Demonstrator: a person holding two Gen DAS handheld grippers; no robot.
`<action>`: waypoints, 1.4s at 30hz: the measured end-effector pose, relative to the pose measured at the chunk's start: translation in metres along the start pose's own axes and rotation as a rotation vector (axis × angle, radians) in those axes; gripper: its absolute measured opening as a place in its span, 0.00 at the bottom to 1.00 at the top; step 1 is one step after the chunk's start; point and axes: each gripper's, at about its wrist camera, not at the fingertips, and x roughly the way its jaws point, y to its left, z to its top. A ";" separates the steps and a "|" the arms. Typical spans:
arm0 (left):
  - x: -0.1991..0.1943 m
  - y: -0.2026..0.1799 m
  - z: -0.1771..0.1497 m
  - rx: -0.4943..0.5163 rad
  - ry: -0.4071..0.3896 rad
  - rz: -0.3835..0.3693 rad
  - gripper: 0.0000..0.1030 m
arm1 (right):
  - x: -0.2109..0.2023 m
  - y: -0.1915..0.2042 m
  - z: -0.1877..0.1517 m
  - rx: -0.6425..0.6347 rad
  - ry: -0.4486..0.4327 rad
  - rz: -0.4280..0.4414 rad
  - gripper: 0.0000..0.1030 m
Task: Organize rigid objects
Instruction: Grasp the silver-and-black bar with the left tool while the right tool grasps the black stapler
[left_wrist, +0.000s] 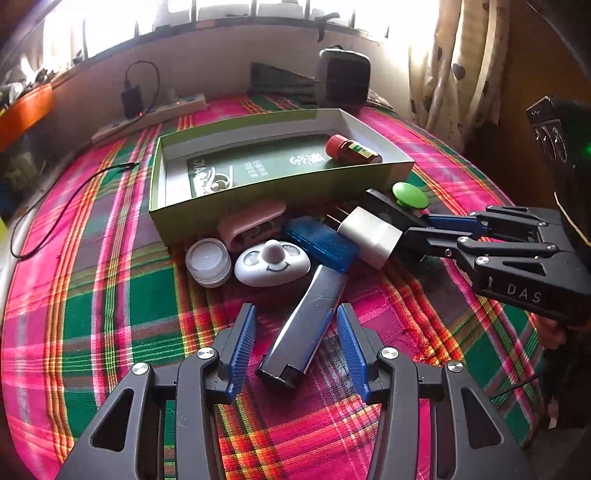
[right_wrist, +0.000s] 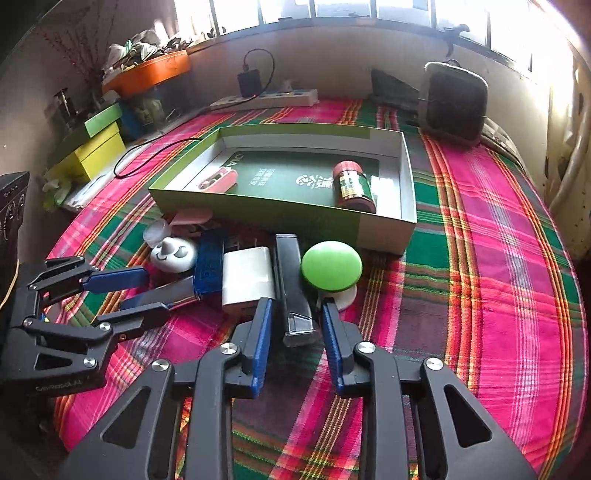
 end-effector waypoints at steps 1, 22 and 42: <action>0.000 0.000 0.000 -0.001 0.000 -0.001 0.43 | 0.000 -0.001 0.000 0.001 0.000 0.001 0.24; -0.011 -0.025 -0.013 -0.009 0.001 -0.066 0.43 | -0.037 -0.008 -0.039 0.014 -0.004 -0.070 0.23; 0.000 -0.025 -0.004 -0.011 -0.013 0.038 0.40 | -0.023 -0.012 -0.035 0.037 0.006 -0.054 0.26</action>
